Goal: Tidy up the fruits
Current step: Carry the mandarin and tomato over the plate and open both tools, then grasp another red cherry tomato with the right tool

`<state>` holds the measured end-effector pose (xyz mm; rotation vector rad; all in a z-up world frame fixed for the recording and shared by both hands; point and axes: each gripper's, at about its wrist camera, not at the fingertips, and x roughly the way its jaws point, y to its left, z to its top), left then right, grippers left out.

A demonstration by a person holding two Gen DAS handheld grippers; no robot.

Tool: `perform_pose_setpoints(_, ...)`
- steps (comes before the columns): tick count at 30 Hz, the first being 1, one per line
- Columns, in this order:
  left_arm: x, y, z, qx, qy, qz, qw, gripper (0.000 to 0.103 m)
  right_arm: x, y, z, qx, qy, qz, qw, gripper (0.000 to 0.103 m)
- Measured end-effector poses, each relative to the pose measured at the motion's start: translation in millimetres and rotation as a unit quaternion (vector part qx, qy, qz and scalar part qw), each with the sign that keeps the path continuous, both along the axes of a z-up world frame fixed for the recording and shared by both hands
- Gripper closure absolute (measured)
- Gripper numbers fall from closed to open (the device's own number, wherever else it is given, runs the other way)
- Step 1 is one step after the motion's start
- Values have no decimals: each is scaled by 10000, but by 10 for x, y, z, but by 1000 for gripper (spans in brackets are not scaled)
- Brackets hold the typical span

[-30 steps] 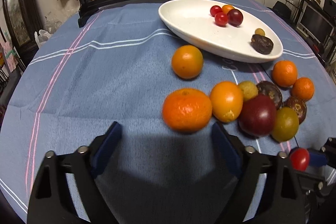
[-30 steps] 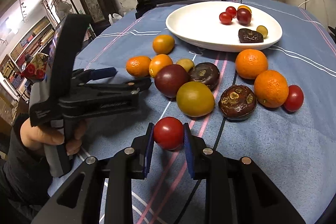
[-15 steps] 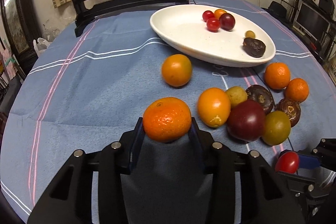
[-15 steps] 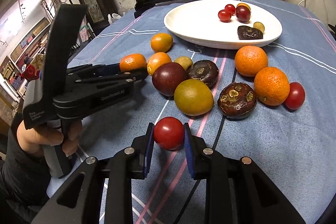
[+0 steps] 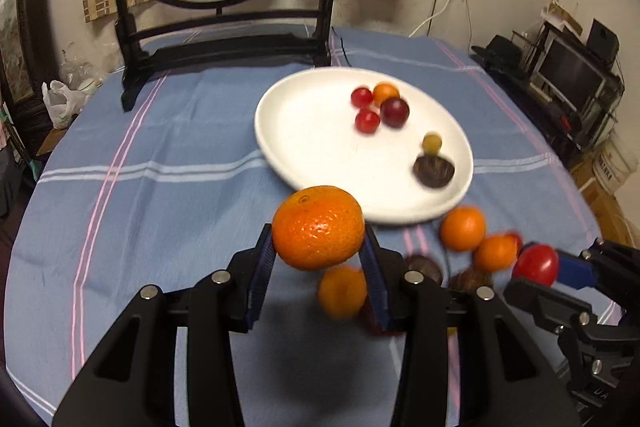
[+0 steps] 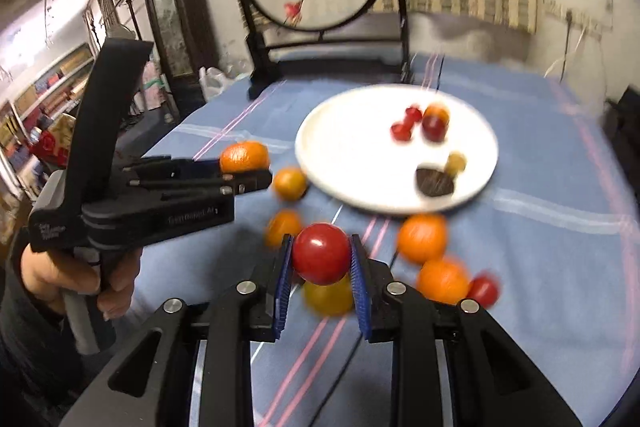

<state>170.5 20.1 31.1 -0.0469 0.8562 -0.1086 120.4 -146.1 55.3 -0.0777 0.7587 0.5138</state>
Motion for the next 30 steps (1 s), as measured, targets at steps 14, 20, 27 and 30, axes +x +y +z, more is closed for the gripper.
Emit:
perform_pose_setpoints(14, 713, -191, -245, -44, 54, 284, 9996, 61, 752, -39, -359, 203, 159, -548, 9982, 75)
perform_pose_setpoints(20, 724, -156, -274, -37, -29, 263, 9996, 50, 852, -82, -490, 390, 179, -786, 9960, 44)
perform_pose_setpoints(27, 510, -50, -113, -255, -314, 395, 9984, 32, 741, -223, -413, 613, 270, -817, 9944, 44)
perform_pose_setpoints(30, 342, -59, -83, -105, -391, 383, 9984, 22, 715, -313, -396, 667, 317, -906, 9931, 44)
